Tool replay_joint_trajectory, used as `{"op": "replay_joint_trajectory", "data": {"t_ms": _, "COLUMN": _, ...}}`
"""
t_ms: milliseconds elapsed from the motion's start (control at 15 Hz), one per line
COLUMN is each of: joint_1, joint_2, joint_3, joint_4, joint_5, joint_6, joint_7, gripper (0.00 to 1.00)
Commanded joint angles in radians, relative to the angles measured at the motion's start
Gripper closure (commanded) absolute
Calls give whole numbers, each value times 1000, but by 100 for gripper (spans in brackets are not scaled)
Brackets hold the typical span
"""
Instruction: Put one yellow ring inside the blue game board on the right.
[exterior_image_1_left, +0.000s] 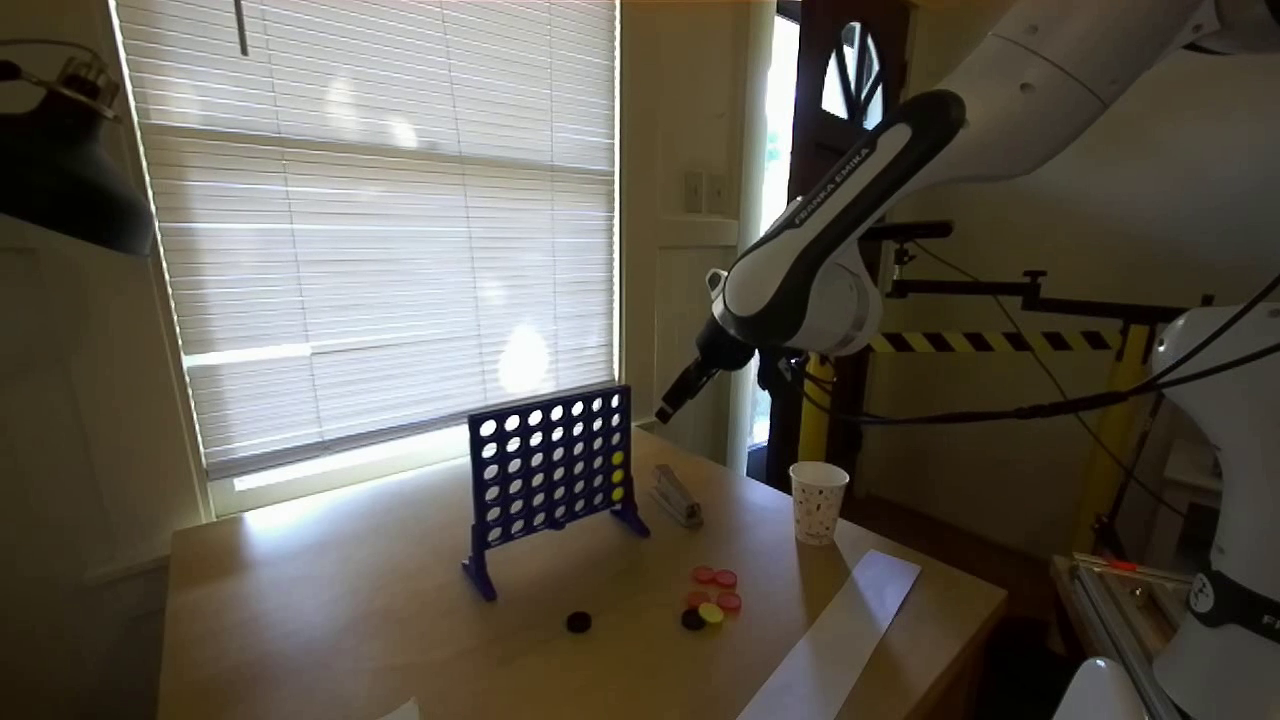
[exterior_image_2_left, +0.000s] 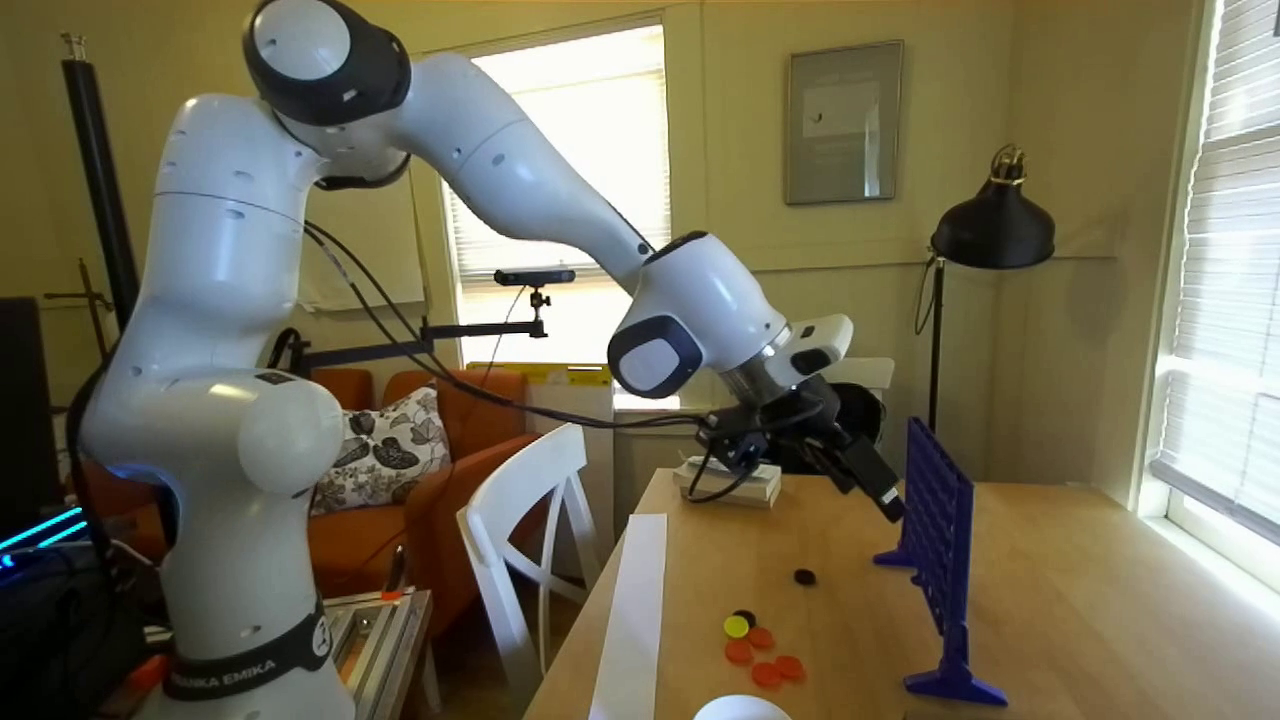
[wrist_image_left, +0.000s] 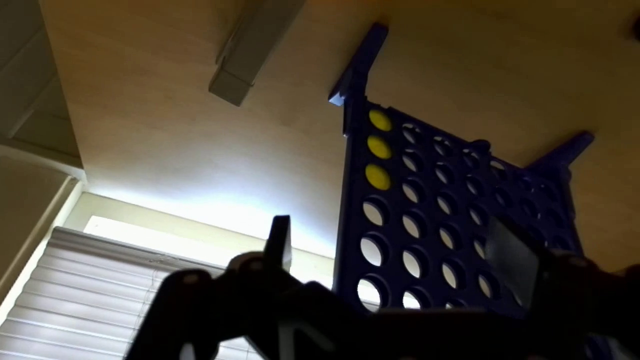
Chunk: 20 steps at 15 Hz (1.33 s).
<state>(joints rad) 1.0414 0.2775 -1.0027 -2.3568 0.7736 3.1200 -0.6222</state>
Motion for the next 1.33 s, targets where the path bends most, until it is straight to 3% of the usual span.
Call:
{"op": "replay_joint_trajectory", "data": {"t_ms": 0, "joint_1": 170, "joint_2": 38, "joint_3": -185, "joint_4": 10, "joint_5": -70, "joint_6": -133, "joint_7": 103, "gripper": 0}}
{"op": "replay_joint_trajectory", "data": {"t_ms": 333, "joint_1": 380, "joint_2": 74, "joint_3": -418, "joint_4": 44, "joint_5": -174, "joint_6": -378, "joint_7": 223, "gripper": 0}}
{"op": "replay_joint_trajectory", "data": {"t_ms": 600, "joint_1": 500, "joint_2": 114, "joint_3": -544, "joint_4": 61, "joint_5": -210, "joint_6": -503, "joint_7": 267, "gripper": 0}}
{"op": "replay_joint_trajectory", "data": {"t_ms": 867, "joint_1": 571, "joint_2": 169, "joint_3": -621, "joint_4": 65, "joint_5": -215, "joint_6": -590, "joint_7": 302, "gripper": 0}}
{"op": "replay_joint_trajectory", "data": {"t_ms": 933, "joint_1": 588, "joint_2": 86, "joint_3": -629, "joint_4": 54, "joint_5": -361, "joint_6": -563, "joint_7": 402, "gripper": 0}}
{"op": "replay_joint_trajectory", "data": {"t_ms": 1267, "joint_1": 654, "joint_2": 92, "joint_3": -690, "joint_4": 53, "joint_5": -512, "joint_6": -606, "joint_7": 526, "gripper": 0}}
